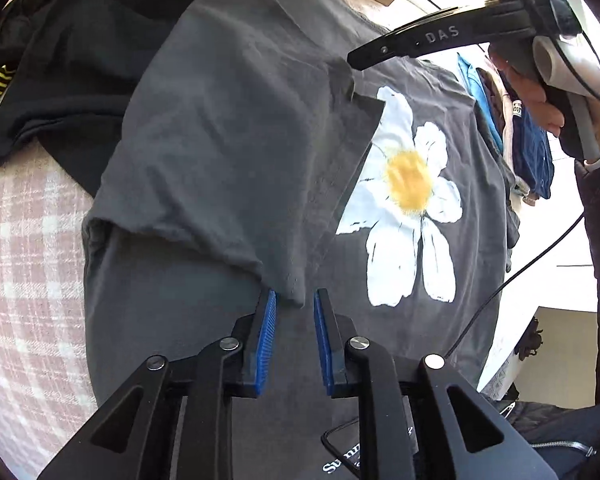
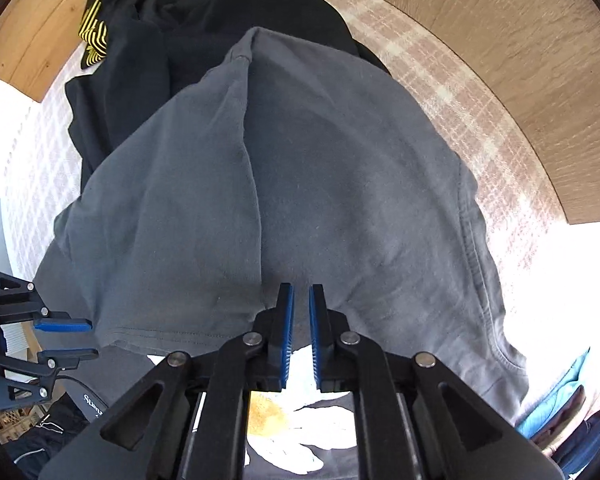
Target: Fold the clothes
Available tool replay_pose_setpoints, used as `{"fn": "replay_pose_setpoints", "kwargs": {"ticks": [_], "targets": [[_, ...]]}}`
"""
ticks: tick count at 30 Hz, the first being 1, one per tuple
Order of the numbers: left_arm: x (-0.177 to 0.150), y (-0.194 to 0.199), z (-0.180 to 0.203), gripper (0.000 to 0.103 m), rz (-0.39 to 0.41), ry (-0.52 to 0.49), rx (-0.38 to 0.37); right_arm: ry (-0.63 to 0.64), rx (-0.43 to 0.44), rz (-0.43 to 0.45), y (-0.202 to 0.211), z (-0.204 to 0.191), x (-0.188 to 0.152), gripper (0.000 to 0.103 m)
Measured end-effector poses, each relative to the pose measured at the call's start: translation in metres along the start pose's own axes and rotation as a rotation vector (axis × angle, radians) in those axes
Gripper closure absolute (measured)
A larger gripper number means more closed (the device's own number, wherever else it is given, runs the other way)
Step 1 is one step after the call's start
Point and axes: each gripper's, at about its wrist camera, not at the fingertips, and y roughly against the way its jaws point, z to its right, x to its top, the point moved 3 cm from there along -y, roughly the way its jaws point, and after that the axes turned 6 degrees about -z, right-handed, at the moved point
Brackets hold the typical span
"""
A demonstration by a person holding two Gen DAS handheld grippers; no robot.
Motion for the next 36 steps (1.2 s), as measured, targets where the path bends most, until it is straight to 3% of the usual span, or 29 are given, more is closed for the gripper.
{"fn": "replay_pose_setpoints", "kwargs": {"ticks": [3,5,8,10,12,13,14,16,18,20,23,26,28,33,36], "targets": [[-0.003,0.022,-0.004,0.071,0.067,-0.039,0.024,-0.004,-0.059,0.136,0.029,0.002,-0.002,0.094],[0.004,0.034,-0.012,0.071,0.121,-0.034,0.036,0.002,0.057,0.178,0.038,-0.005,0.003,0.094],[0.026,0.041,-0.029,0.071,0.184,-0.005,0.047,0.012,0.191,0.123,0.022,-0.023,0.018,0.094],[0.042,0.033,-0.038,0.071,0.190,-0.004,0.059,0.019,0.151,0.054,0.000,-0.041,0.030,0.094],[0.049,0.015,-0.052,0.071,0.159,0.012,0.145,-0.001,0.137,0.009,-0.019,-0.043,0.033,0.094],[0.053,0.006,-0.060,0.073,0.142,0.020,0.189,-0.019,0.154,0.009,-0.019,-0.040,0.030,0.094],[0.053,0.009,-0.060,0.070,0.171,0.004,0.184,-0.037,0.165,0.015,-0.014,-0.035,0.026,0.094],[0.054,0.008,-0.062,0.071,0.151,0.007,0.189,-0.056,0.187,0.064,0.005,-0.028,0.013,0.094],[0.053,0.007,-0.062,0.071,0.154,-0.001,0.186,-0.045,0.261,0.127,0.021,-0.028,-0.002,0.094],[0.053,0.007,-0.061,0.071,0.156,-0.009,0.191,-0.036,0.310,0.097,0.010,-0.037,-0.010,0.089],[0.046,0.019,-0.061,0.071,0.167,0.000,0.191,-0.037,0.184,0.003,-0.022,-0.045,-0.018,0.087],[-0.014,0.044,-0.064,0.071,0.210,0.046,0.208,-0.064,0.126,-0.032,-0.018,-0.040,-0.024,0.085],[-0.055,0.061,-0.066,0.071,0.239,0.078,0.219,-0.051,0.091,0.025,-0.001,-0.041,-0.028,0.085],[-0.158,0.104,-0.072,0.071,0.312,0.159,0.248,0.003,0.143,0.080,0.015,-0.076,-0.035,0.085],[-0.230,0.115,-0.080,0.070,0.326,0.253,0.262,0.082,0.154,0.059,0.004,-0.115,-0.033,0.085]]}}
